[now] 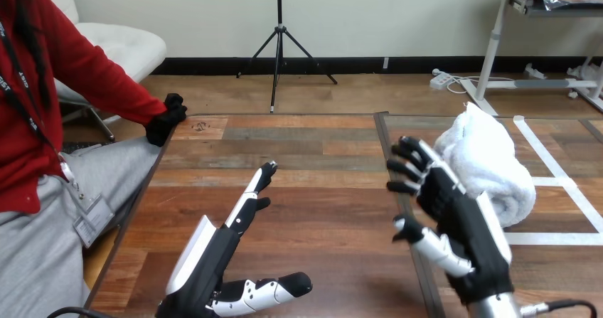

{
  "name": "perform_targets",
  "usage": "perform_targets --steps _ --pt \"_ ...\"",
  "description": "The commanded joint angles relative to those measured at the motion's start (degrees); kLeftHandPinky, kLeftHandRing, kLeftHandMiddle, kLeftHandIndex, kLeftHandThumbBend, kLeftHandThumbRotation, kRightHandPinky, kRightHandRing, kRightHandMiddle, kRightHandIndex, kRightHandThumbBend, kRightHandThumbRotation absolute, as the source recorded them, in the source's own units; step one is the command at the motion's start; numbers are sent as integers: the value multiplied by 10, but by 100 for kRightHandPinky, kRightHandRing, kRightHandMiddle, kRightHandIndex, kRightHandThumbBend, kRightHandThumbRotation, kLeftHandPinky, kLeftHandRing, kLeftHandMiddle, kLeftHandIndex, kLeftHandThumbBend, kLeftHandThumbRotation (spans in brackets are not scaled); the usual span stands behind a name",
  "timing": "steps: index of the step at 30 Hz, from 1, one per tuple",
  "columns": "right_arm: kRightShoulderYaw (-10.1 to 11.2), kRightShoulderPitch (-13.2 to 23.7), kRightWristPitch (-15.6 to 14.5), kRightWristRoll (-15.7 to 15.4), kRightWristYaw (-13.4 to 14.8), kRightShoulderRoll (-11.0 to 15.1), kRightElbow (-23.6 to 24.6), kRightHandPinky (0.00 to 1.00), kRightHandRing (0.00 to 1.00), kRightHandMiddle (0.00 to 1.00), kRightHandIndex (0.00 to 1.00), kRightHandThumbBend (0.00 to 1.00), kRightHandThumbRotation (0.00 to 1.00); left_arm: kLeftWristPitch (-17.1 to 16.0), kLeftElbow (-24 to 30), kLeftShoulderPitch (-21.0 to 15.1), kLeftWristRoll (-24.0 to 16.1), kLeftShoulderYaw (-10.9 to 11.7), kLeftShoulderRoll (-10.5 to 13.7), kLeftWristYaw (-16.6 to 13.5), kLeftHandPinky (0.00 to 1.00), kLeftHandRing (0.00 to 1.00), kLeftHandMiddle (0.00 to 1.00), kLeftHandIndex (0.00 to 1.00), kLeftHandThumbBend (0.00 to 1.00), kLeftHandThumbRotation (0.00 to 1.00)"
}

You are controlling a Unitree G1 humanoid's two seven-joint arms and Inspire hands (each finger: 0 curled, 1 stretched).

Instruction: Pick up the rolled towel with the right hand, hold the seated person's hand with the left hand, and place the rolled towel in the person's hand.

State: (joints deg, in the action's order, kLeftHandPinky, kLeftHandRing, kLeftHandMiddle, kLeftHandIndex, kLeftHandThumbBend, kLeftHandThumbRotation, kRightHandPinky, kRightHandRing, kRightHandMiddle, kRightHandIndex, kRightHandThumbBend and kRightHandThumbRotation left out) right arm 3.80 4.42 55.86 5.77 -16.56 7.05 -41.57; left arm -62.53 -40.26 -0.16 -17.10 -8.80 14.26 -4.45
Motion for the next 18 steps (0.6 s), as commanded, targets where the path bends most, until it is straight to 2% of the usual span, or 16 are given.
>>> perform_targets --steps 1,10,18 --pt "14 62 -13 -3 20 12 51 76 85 89 91 100 63 -2 1 -42 -9 9 -10 -13 89 97 100 100 100 72" --pt "29 85 -32 -10 49 22 72 75 83 87 89 100 58 -1 1 -43 -21 11 -15 -22 88 97 100 100 100 72" --pt "47 108 -58 -41 102 35 87 76 84 87 89 100 59 -4 -3 -43 -20 11 -18 -24 88 97 100 100 100 72"
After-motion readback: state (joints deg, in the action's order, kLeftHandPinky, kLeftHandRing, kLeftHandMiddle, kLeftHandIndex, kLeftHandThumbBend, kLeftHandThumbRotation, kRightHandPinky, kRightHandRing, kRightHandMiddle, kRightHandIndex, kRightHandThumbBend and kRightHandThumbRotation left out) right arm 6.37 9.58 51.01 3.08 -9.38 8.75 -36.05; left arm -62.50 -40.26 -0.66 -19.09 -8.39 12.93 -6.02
